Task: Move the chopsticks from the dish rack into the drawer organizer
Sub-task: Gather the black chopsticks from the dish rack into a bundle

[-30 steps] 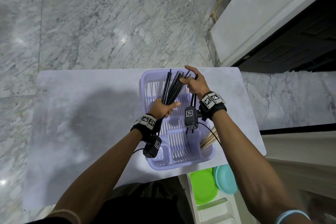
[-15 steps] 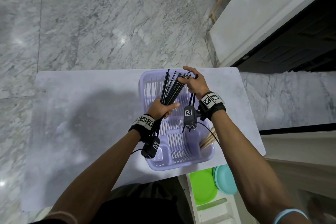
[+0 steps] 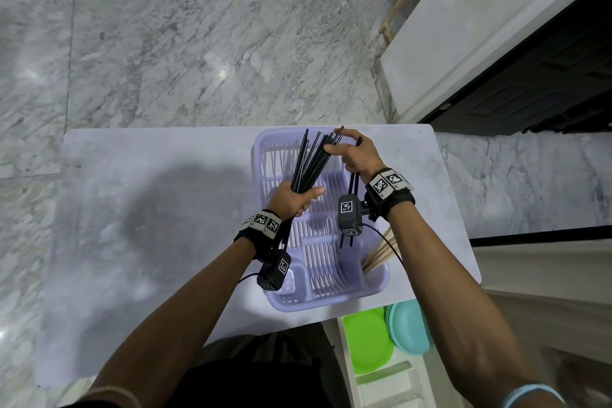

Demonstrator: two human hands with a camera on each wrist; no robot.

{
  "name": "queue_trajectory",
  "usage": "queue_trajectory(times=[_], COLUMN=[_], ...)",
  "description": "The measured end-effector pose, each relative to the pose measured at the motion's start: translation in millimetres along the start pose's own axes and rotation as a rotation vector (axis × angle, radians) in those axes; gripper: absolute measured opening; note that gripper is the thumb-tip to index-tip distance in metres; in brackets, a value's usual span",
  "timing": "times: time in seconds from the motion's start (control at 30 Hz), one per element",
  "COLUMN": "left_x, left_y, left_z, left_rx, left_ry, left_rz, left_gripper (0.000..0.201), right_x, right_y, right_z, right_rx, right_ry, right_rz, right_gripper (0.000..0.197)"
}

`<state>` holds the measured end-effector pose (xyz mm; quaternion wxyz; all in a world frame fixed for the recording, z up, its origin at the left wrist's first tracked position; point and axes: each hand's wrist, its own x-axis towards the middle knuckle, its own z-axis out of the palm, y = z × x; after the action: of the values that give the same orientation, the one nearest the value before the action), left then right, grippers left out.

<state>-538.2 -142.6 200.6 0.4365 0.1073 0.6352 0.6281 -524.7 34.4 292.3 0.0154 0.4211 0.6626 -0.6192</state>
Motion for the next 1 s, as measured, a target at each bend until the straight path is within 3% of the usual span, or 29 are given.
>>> queue_trajectory(times=[0.27,0.8,1.0], left_x=[2.3,2.0,4.9], left_y=[-0.4,5.5,6.8], left_z=[2.3,11.9,16.7], left_rx=[0.014,0.064,0.093], left_ry=[-0.014,-0.046,-0.018], left_rz=[0.005,-0.033,-0.062], left_gripper=[0.033,0.030,0.028], right_x=[0.1,-15.6,-16.9], right_y=[1.3,-9.7,-9.7], right_z=[1.5,12.1,18.6], right_rx=[0.071,-0.035,0.034], right_ry=[0.012,-0.004,-0.017], right_rz=[0.048,-0.009,0.015], right_gripper=[0.057,0.094,0.082])
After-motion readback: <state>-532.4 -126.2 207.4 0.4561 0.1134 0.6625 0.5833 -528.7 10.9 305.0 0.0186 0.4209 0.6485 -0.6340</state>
